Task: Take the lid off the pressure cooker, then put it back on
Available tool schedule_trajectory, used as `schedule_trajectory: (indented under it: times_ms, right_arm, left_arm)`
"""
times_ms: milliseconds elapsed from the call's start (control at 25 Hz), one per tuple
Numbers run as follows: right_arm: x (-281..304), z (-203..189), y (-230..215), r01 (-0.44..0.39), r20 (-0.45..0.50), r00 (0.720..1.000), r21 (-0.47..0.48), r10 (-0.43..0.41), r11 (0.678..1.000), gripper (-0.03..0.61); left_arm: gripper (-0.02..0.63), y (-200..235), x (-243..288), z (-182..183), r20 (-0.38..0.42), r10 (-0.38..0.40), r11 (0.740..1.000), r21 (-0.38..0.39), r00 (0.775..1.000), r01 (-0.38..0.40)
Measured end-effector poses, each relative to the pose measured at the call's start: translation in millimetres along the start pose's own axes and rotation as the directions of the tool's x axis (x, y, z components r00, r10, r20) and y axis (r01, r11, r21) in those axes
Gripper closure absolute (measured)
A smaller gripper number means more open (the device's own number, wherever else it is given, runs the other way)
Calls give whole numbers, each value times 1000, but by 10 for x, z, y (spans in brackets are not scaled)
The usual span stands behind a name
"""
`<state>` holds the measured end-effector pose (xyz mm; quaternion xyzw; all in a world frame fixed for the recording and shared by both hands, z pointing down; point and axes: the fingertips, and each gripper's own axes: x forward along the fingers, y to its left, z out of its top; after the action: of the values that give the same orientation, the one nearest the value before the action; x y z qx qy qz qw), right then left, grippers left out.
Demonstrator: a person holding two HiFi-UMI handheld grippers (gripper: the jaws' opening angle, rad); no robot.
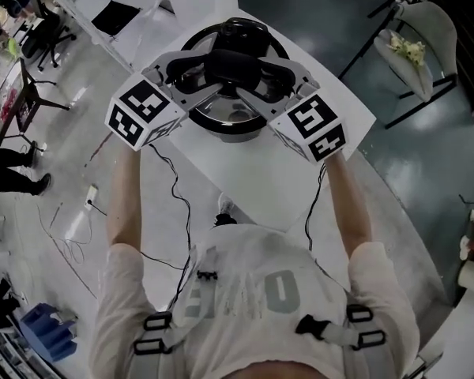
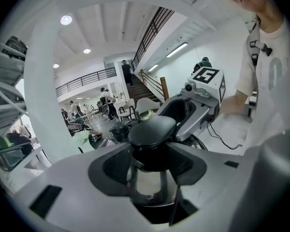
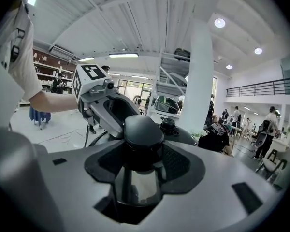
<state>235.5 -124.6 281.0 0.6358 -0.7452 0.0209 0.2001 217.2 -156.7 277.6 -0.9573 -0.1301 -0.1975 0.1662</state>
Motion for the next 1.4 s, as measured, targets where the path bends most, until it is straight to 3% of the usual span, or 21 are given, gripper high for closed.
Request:
schedule_trajectory:
  times_ms: [360, 720, 840, 960, 1160, 1400]
  right_arm:
    - [394, -304, -182, -8, -73, 997, 68, 13, 998, 336]
    - [590, -452, -298, -31, -137, 990, 66, 40, 997, 336]
    - [616, -542, -337, -36, -146, 988, 110, 52, 993, 334]
    - [668, -604, -367, -50, -132, 989, 178, 74, 983, 336]
    - [711, -617, -370, -76, -134, 986, 188, 102, 979, 336]
    - [710, -633, -373, -70, -155, 983, 179, 99, 981, 336]
  left_arm:
    - [391, 267, 295, -361, -25, -62, 998, -28, 998, 61]
    - [388, 397, 473, -560, -25, -96, 992, -90, 995, 93]
    - [388, 404, 543, -585, -44, -115, 991, -76, 992, 112]
    - [387, 444, 588, -655, -52, -132, 986, -109, 990, 125]
    - [390, 474, 585, -698, 8, -132, 978, -164, 991, 132]
    - [394, 471, 575, -700, 57, -108, 981, -158, 993, 116]
